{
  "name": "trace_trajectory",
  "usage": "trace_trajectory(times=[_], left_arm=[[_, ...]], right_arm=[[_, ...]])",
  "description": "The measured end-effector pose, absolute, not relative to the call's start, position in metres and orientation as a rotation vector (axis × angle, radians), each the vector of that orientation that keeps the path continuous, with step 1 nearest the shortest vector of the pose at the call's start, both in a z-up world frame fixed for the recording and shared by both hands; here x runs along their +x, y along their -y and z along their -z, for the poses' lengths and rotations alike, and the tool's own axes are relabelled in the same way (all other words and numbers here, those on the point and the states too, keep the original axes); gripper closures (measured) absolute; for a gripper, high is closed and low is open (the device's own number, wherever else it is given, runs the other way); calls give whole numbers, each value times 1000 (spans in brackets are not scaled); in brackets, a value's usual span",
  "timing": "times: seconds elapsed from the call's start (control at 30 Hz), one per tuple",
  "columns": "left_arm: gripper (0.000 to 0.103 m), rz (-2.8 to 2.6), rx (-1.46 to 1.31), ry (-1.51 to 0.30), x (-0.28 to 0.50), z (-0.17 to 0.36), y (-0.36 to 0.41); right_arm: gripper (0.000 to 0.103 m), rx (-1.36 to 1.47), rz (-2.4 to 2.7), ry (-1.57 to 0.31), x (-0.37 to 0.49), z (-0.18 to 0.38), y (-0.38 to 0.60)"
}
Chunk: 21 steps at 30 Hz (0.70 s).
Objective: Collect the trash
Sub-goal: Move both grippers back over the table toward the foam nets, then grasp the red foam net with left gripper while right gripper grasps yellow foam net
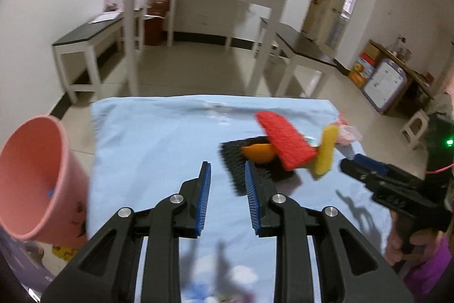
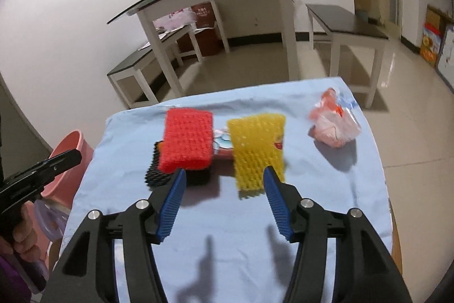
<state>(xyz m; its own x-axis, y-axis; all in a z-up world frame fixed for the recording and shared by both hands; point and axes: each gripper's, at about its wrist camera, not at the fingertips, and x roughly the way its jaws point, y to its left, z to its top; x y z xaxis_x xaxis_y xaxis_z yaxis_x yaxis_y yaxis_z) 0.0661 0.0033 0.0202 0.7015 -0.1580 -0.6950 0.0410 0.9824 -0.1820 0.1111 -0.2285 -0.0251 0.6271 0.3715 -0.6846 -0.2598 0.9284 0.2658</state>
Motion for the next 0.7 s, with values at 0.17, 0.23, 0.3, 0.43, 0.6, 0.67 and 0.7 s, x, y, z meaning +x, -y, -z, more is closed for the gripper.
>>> trace_trajectory(times=[0.17,0.23,0.3,0.43,0.6,0.67,0.7], left_arm=[[78,168,-168,-820,92,-17,22],[78,182,-179,-832,102,-14,28],[78,190,-188,-849,112,-10,33],[78,196,-196,-871,130,-3,40],[78,195,-208,-905,149,6,47],[78,192,-212,-918,156,9,48],[78,191,-210,-922,158,10,48]], right_arm=[[44,165,-358,-839,127,38,233],[44,167,-359,-843,131,39,230],[43,168,-362,-846,135,42,231],[43,172,-371,-855,144,48,232],[42,177,-380,-866,152,54,232],[40,177,-383,-870,155,56,232],[39,174,-386,-873,156,58,232]])
